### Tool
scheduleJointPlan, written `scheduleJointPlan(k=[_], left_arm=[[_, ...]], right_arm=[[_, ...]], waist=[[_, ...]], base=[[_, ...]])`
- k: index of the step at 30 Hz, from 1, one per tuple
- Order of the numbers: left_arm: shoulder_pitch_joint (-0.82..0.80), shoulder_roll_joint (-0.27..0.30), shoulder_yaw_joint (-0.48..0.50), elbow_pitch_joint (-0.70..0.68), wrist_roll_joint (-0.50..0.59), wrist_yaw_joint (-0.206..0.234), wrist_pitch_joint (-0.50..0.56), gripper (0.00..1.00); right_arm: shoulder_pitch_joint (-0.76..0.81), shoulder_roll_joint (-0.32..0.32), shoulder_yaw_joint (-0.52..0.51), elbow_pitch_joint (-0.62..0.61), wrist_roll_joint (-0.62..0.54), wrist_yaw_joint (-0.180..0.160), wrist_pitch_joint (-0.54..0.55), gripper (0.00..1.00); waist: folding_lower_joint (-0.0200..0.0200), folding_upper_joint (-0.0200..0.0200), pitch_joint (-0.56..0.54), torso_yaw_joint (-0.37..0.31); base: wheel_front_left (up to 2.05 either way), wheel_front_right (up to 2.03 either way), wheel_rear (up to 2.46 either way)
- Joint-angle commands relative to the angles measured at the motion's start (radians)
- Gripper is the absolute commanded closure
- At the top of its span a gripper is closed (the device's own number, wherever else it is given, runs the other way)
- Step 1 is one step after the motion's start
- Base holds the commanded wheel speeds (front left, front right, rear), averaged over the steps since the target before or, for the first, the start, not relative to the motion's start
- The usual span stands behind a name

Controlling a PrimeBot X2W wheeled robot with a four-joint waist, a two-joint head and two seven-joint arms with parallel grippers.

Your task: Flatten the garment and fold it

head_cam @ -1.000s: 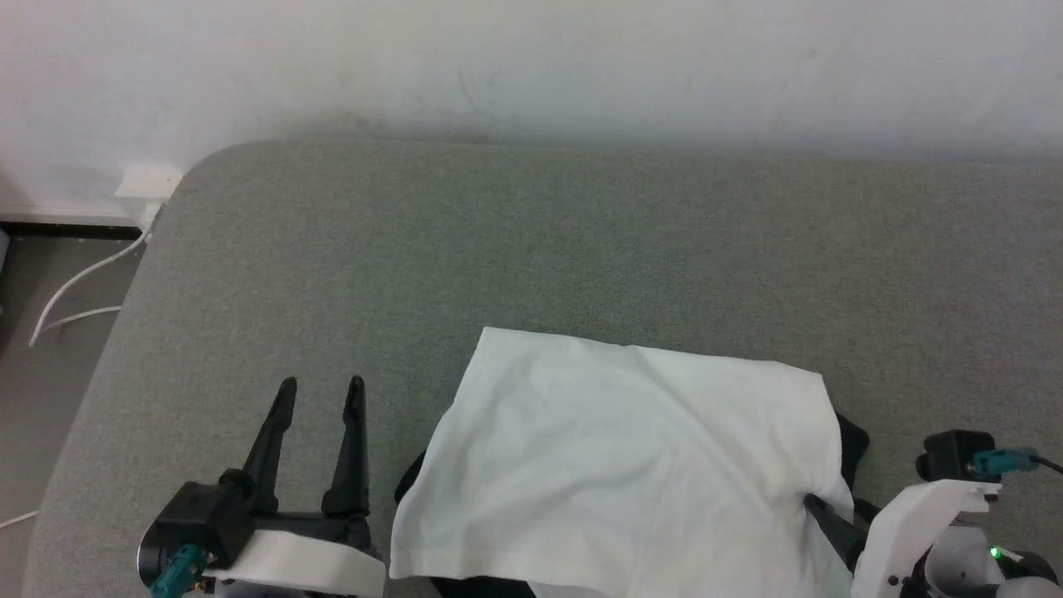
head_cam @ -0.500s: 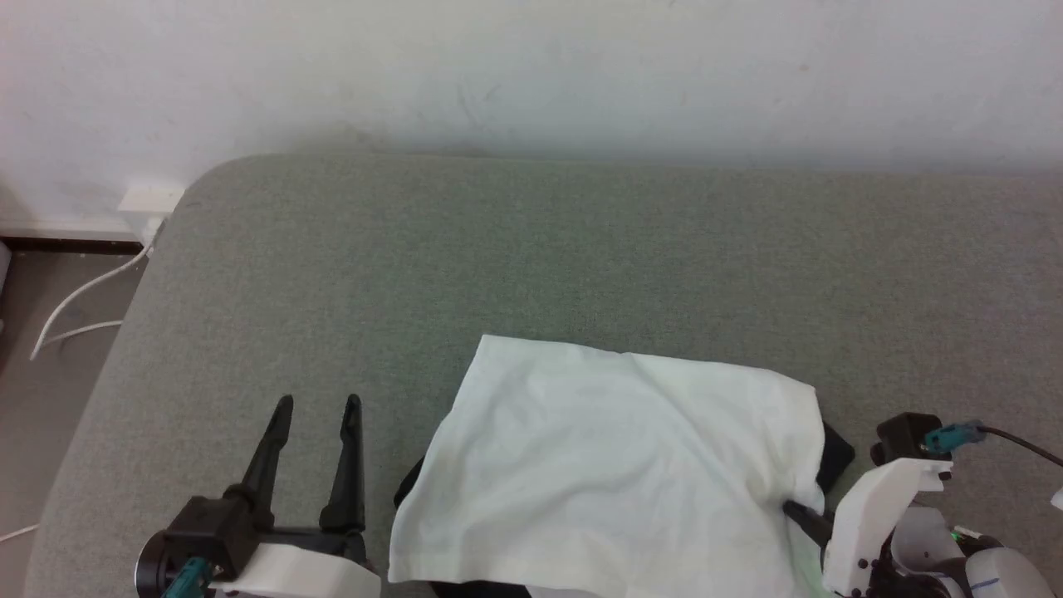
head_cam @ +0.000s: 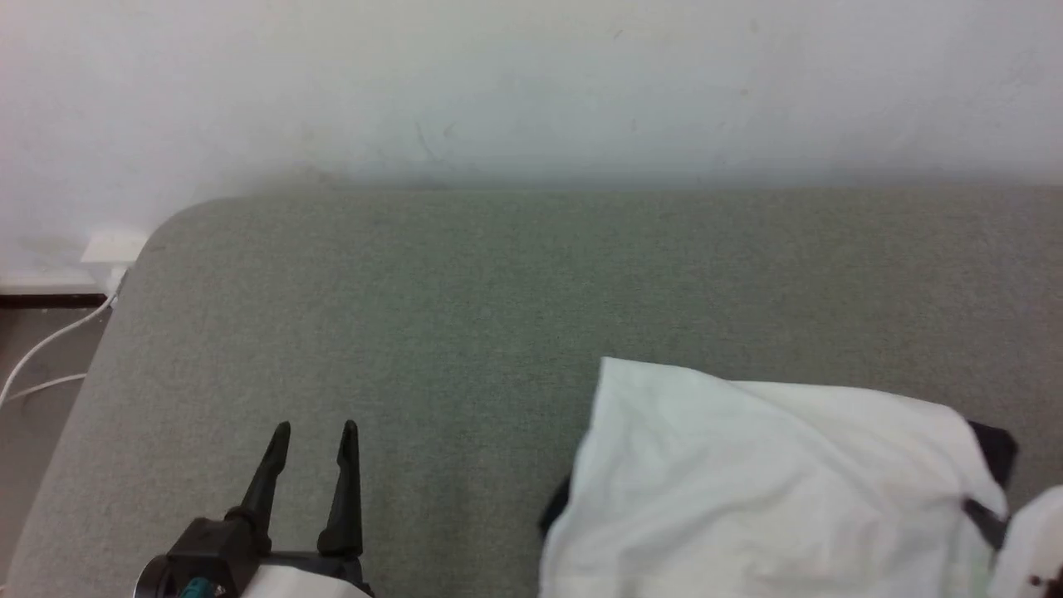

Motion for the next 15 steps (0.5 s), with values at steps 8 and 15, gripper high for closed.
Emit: scheduleJointPlan(k=[8, 15], left_arm=[[0.008, -0.013, 0.018, 0.019, 0.015, -0.023, -0.005, 0.0], [0.0, -0.021, 0.015, 0.034, 0.022, -0.034, -0.005, 0.0]], right_arm=[[-0.005, 0.065, 0.03, -0.09, 0.069, -0.001, 0.067, 1.0], [-0.04, 0.17, 0.289, -0.14, 0.217, -0.001, 0.107, 1.0]], waist=[[0.0, 0.0, -0.008, -0.028], [0.0, 0.0, -0.013, -0.02]], base=[[0.0, 0.0, 0.0], [0.0, 0.0, 0.0]])
